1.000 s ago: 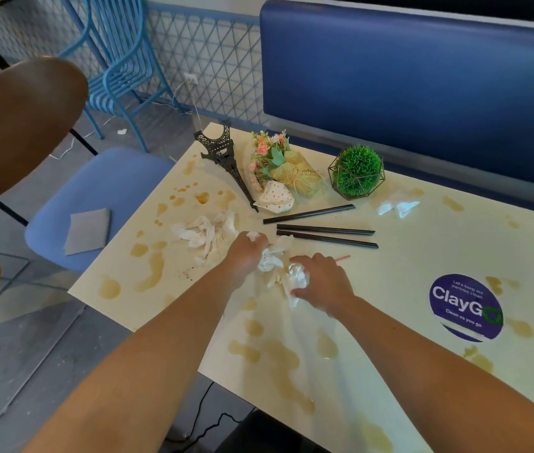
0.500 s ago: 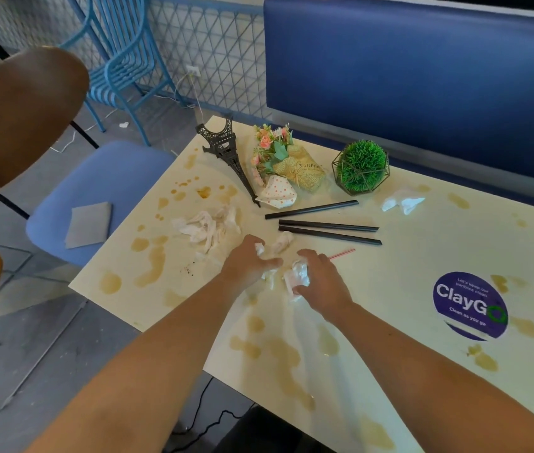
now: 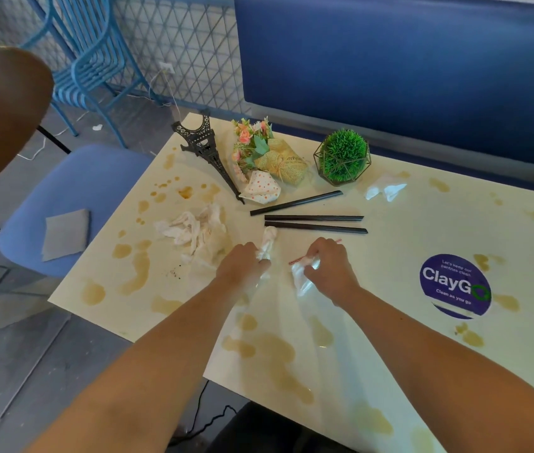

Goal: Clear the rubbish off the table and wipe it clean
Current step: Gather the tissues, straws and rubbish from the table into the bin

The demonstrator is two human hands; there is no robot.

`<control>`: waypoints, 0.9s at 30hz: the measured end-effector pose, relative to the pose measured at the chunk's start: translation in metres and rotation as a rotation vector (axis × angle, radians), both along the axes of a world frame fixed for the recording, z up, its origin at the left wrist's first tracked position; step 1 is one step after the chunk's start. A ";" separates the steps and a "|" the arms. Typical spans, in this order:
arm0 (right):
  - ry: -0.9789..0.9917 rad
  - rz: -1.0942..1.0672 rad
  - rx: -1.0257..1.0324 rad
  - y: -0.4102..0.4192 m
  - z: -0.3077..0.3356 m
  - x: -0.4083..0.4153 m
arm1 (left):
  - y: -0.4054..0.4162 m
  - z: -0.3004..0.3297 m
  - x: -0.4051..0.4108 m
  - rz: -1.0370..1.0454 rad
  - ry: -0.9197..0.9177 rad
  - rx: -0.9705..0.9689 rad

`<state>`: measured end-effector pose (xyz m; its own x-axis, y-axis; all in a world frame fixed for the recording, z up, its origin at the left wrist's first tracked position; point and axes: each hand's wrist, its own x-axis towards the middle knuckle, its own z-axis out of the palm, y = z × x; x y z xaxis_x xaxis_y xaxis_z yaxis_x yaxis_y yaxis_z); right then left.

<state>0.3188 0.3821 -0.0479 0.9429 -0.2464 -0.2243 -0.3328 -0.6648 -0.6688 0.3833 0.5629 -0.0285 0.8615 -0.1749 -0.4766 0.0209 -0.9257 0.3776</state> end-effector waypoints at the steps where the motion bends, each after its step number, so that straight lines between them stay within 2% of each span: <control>1: -0.024 -0.038 0.038 -0.001 0.003 0.001 | -0.002 0.002 0.000 0.016 0.001 -0.026; 4: -0.079 -0.124 0.106 -0.005 0.013 0.010 | -0.004 0.007 0.001 0.034 -0.023 -0.139; 7: -0.093 -0.092 0.024 -0.011 0.015 0.021 | -0.002 0.009 0.003 0.028 -0.027 -0.226; 9: -0.026 -0.086 0.035 -0.018 0.015 0.025 | -0.002 0.010 0.005 0.030 -0.010 -0.261; 10: 0.068 -0.088 0.091 -0.018 0.018 0.027 | -0.002 0.010 0.005 0.037 0.012 -0.285; 12: 0.166 0.012 -0.082 -0.021 0.013 0.026 | -0.002 0.009 0.004 0.057 0.052 -0.330; 15: 0.129 0.218 -0.400 -0.025 0.010 0.026 | -0.002 0.008 0.005 0.068 0.036 -0.336; 17: 0.154 0.264 -0.508 -0.024 0.009 0.024 | -0.003 0.010 0.006 0.063 0.029 -0.325; 21: 0.231 0.189 -0.586 -0.021 0.002 0.020 | -0.007 0.016 0.009 0.062 0.017 -0.318; 23: 0.303 0.136 -0.551 -0.018 0.002 0.013 | -0.011 0.017 0.010 0.076 0.042 -0.332; 27: 0.373 0.087 -0.511 -0.020 0.002 -0.002 | -0.022 0.013 0.011 0.106 0.122 -0.478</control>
<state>0.3169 0.3616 -0.0461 0.8452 -0.3354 -0.4160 -0.4127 -0.9043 -0.1094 0.3940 0.5411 -0.0151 0.8296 -0.3125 -0.4626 0.1760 -0.6400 0.7480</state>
